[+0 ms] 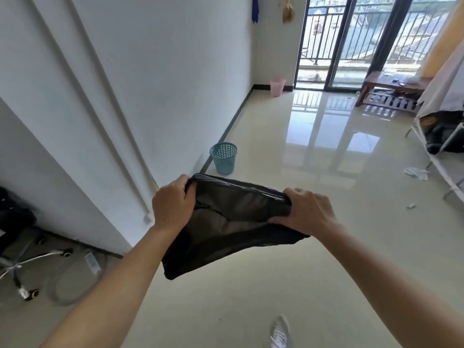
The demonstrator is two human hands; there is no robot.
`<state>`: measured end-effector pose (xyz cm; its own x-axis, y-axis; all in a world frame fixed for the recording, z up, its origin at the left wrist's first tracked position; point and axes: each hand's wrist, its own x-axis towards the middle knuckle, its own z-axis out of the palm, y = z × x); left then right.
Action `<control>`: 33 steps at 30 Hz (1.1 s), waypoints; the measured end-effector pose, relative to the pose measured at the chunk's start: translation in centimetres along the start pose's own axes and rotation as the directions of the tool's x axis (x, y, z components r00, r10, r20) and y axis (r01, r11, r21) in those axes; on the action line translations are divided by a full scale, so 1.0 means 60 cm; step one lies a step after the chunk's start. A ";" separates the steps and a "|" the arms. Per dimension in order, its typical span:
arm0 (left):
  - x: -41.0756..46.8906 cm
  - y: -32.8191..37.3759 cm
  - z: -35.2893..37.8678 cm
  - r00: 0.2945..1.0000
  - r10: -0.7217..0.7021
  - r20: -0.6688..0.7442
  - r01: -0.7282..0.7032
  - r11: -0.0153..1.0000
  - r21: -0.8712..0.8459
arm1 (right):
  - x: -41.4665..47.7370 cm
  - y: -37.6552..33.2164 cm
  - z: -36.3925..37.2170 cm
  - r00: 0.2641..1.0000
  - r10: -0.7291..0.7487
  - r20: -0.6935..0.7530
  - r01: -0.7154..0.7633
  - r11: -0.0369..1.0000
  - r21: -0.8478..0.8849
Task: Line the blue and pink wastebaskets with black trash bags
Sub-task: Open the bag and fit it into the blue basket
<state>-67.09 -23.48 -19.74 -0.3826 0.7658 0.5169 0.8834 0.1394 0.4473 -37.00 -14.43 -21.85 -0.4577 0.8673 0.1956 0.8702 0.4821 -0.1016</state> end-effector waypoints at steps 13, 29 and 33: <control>0.494 0.018 0.372 0.997 -0.062 0.046 0.062 0.998 0.002 | 0.596 0.226 0.111 0.997 0.002 0.078 -0.011 0.993 0.120; 1.057 -0.231 0.749 0.990 -0.056 0.130 0.042 0.993 0.111 | 1.337 0.272 0.285 0.995 0.005 0.100 -0.007 1.000 0.015; 1.214 -0.255 0.810 0.992 -0.062 0.111 0.052 0.994 0.095 | 1.496 0.311 0.295 0.996 0.075 -0.045 -0.072 0.995 0.065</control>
<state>-95.32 60.66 -24.40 -0.4043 0.8204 0.4042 0.8842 0.2377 0.4021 -65.06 74.63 -23.47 -0.3821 0.8948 0.2309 0.8875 0.4250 -0.1783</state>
